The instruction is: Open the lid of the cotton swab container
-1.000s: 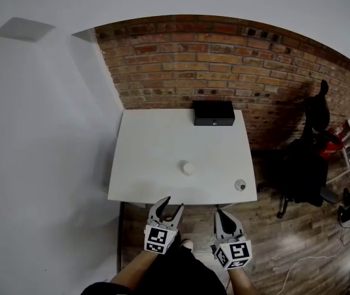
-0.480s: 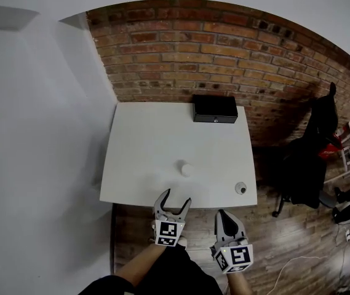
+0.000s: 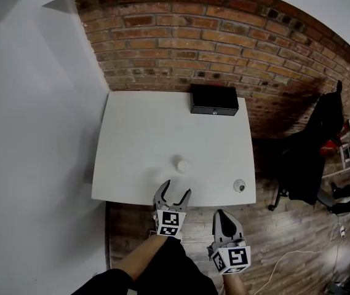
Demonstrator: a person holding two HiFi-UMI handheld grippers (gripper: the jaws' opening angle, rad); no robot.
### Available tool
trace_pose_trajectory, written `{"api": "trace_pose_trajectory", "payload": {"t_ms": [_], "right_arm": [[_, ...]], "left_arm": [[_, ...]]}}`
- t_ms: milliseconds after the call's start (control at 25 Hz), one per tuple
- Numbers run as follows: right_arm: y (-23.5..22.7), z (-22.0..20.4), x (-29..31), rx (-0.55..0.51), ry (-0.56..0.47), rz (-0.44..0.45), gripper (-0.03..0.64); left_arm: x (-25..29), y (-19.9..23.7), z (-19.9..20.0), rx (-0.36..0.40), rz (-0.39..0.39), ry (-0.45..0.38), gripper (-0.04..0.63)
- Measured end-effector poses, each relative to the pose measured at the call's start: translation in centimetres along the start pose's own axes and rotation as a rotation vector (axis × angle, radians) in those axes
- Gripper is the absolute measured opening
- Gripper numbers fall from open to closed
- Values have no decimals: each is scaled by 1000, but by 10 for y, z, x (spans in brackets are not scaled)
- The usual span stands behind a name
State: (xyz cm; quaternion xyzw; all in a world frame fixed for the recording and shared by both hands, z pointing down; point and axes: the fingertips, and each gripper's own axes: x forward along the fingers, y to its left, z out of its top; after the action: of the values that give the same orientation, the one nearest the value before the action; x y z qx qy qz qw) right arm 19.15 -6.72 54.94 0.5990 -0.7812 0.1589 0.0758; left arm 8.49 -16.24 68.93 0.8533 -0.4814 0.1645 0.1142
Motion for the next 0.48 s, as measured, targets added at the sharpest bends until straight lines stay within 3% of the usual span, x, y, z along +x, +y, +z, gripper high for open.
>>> {"api": "trace_pose_trajectory", "payload": {"t_ms": [480], "right_arm": [[-14,-17,2,26,51,-50,21]], "left_arm": [[47,7,-33,-69,86,108,325]]}}
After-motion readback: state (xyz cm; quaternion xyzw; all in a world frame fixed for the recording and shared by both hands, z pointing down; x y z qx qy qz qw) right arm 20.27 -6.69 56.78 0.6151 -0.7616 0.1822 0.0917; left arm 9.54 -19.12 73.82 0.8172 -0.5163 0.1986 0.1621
